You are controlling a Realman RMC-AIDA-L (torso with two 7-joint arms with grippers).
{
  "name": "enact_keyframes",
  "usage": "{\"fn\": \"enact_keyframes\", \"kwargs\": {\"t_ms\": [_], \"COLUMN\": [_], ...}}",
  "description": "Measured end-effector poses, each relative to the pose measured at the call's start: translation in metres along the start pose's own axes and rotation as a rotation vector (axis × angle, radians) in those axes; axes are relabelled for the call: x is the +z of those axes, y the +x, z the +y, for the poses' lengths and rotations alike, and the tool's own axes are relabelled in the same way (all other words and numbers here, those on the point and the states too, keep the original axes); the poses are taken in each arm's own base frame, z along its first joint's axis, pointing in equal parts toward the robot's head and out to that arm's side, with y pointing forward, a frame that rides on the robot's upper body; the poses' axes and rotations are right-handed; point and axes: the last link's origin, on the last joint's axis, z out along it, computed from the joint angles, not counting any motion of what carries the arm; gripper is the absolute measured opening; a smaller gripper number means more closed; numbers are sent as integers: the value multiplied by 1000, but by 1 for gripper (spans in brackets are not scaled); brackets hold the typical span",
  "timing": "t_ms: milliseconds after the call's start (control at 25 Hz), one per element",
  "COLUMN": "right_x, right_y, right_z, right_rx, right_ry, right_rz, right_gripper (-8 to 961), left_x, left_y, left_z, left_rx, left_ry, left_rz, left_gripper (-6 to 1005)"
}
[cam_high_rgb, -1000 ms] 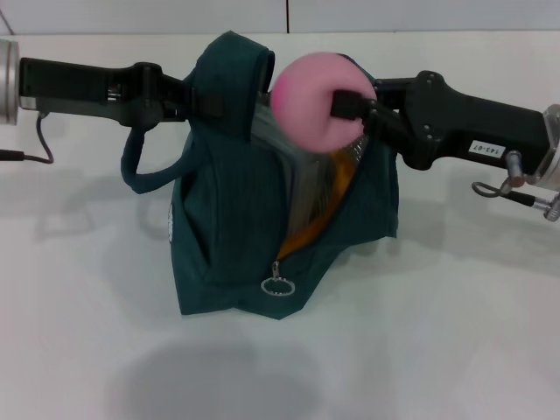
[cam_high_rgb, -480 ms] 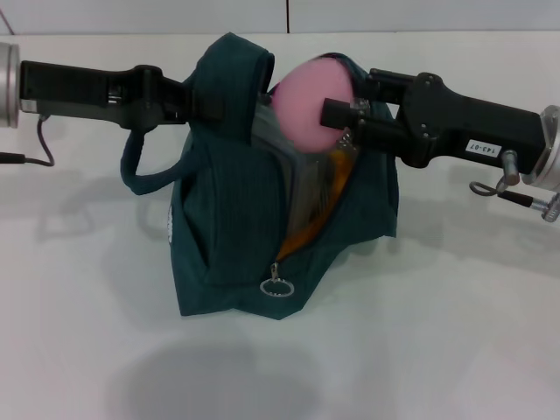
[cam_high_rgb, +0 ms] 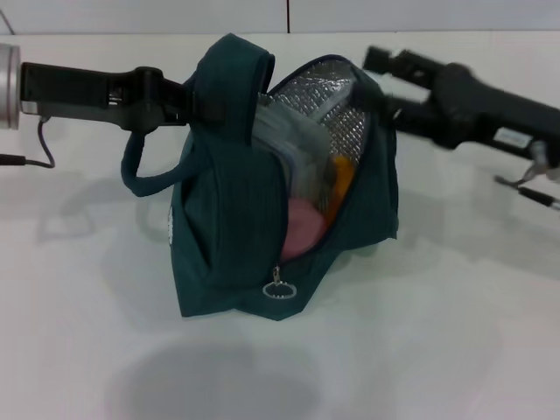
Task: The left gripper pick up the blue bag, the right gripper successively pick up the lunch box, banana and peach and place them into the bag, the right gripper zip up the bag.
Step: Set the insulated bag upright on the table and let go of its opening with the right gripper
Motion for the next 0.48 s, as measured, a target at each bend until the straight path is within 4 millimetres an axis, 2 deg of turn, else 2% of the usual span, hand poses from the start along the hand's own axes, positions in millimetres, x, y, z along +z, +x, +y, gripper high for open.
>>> {"fn": "enact_keyframes", "kwargs": {"t_ms": [160, 280, 360, 480], "right_x": [-39, -64, -70, -69], "right_y": [2, 18, 30, 49], "right_z": [-12, -16, -15, -11], "right_rx": [212, 440, 545, 672], "right_ry": [150, 237, 260, 270], "right_rz": [-102, -152, -152, -118], "right_gripper": [783, 779, 777, 774], "left_x": [2, 3, 4, 5], "left_y": [-1, -1, -1, 0], "left_z": [0, 1, 2, 2], "left_rx": [0, 2, 4, 5], "left_ry": [-5, -12, -14, -17], "left_rz": [-2, -1, -2, -3], "left_gripper": [37, 37, 37, 38]}}
